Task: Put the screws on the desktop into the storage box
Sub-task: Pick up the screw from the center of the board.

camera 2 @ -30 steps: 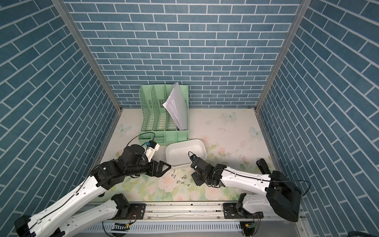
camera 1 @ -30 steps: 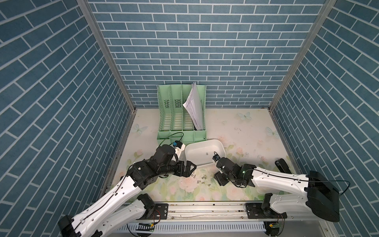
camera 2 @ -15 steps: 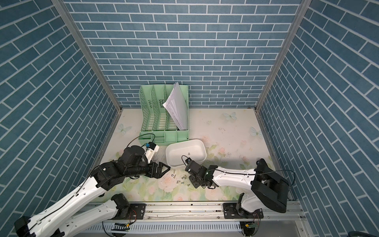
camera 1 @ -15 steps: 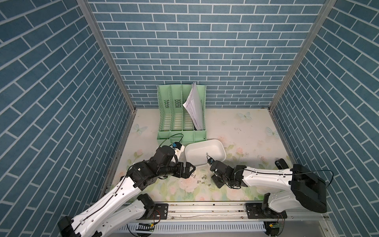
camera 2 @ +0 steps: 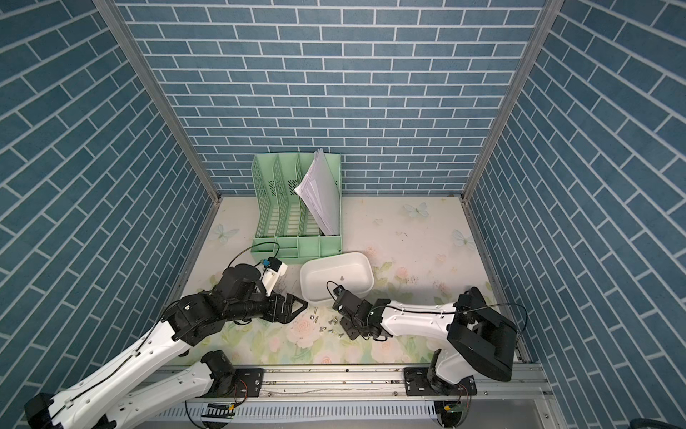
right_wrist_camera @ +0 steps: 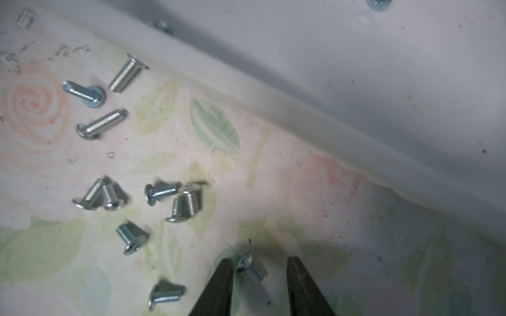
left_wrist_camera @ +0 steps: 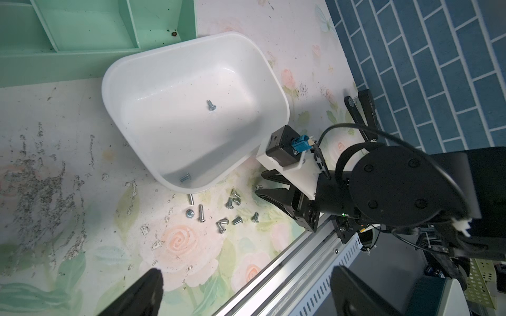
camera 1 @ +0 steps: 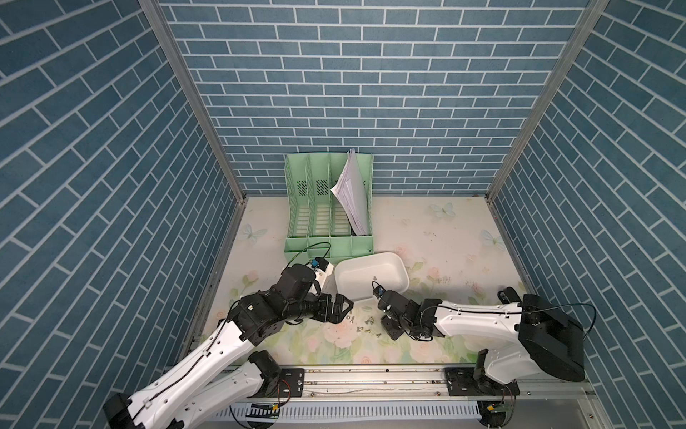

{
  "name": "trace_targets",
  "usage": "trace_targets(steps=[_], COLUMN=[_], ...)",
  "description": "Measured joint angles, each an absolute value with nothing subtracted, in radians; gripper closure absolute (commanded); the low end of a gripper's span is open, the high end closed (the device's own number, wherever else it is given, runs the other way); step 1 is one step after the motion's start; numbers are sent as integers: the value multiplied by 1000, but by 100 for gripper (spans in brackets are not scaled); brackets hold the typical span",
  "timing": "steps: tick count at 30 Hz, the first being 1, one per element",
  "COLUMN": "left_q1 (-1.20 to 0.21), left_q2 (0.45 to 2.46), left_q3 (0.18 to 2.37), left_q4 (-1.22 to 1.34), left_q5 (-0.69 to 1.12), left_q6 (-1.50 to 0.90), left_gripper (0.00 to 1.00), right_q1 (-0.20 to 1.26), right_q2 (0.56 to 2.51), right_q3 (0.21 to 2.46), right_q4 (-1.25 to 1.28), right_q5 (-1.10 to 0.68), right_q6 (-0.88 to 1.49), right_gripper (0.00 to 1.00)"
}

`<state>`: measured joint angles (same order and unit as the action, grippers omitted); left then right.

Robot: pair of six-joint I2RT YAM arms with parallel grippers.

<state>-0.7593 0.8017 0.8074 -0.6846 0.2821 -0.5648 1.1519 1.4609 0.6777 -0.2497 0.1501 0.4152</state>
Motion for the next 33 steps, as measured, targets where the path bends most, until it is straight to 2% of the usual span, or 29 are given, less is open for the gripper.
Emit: trace_targets(steps=[9, 20, 33], left_q1=[-759, -759, -759], left_q2=[809, 827, 841], left_q3=[807, 807, 807], left_q4=[-684, -683, -678], left_q5=[282, 282, 282], left_q6=[-564, -557, -552], left_gripper=[0, 0, 0], right_q1=[1152, 1153, 1154], right_q2=[1480, 1483, 1445], right_q3=[678, 677, 665], right_q4=[-242, -236, -236], right_q5=[146, 142, 143], right_q6=[415, 416, 416], right_gripper=[68, 81, 84])
